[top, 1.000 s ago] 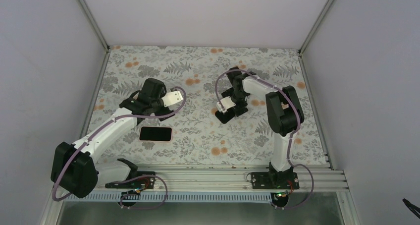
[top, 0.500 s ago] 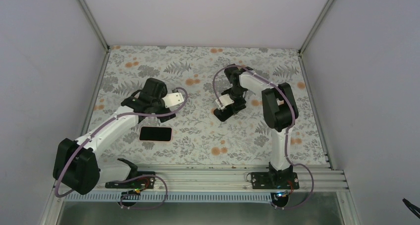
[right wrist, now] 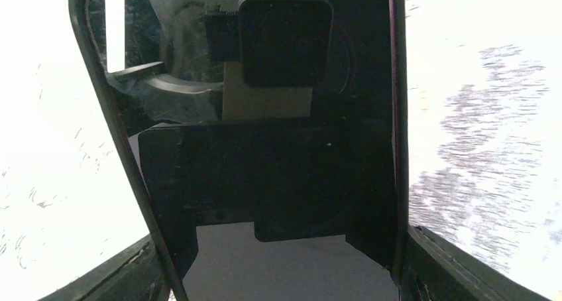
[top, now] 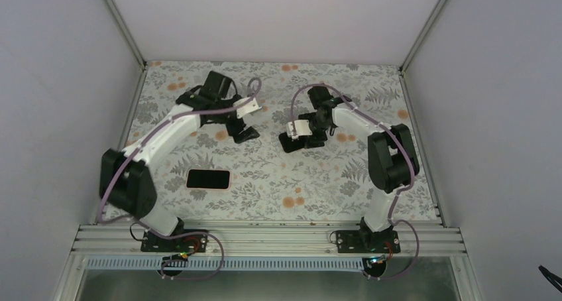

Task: Take the phone out of the phone case
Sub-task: Pick up the phone at the center of the board.

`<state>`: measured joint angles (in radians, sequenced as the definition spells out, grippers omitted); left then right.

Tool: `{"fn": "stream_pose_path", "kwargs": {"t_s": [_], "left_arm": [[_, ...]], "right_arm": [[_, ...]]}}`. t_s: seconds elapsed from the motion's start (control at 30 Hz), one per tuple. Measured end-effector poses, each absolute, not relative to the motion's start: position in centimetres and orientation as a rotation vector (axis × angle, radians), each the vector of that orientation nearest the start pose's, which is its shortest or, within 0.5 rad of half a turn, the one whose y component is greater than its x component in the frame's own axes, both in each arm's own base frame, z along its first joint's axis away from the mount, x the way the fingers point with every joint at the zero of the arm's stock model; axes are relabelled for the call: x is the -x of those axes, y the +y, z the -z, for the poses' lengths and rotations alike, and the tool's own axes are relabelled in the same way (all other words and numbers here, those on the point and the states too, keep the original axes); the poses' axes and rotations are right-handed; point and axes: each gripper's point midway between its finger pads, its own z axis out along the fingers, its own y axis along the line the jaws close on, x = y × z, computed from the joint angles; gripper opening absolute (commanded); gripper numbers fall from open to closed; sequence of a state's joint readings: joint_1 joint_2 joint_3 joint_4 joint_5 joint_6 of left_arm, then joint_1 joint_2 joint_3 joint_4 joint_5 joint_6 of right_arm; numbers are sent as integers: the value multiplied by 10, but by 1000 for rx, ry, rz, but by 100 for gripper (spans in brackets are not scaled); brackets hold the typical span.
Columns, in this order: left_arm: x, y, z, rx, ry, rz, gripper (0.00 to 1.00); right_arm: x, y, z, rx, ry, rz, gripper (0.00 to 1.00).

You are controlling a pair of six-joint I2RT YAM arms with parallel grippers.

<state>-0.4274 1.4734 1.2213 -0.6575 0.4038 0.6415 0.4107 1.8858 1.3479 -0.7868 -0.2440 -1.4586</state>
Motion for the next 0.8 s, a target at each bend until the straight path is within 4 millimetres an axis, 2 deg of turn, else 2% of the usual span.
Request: {"fn": "stream_pose_path", "kwargs": {"t_s": [0.17, 0.3, 0.57, 0.8], "left_arm": [[-327, -260, -180, -1458, 2091, 765, 100], [-320, -269, -173, -1447, 2171, 943, 100], [-329, -279, -193, -1359, 2197, 1055, 100], [-347, -274, -180, -1243, 2282, 1052, 100]], "right_arm": [[-364, 210, -86, 2104, 1639, -95, 64], [-372, 216, -100, 2003, 1652, -75, 64], [-377, 234, -118, 1916, 1633, -70, 64], [-369, 251, -132, 1898, 1592, -93, 63]]}}
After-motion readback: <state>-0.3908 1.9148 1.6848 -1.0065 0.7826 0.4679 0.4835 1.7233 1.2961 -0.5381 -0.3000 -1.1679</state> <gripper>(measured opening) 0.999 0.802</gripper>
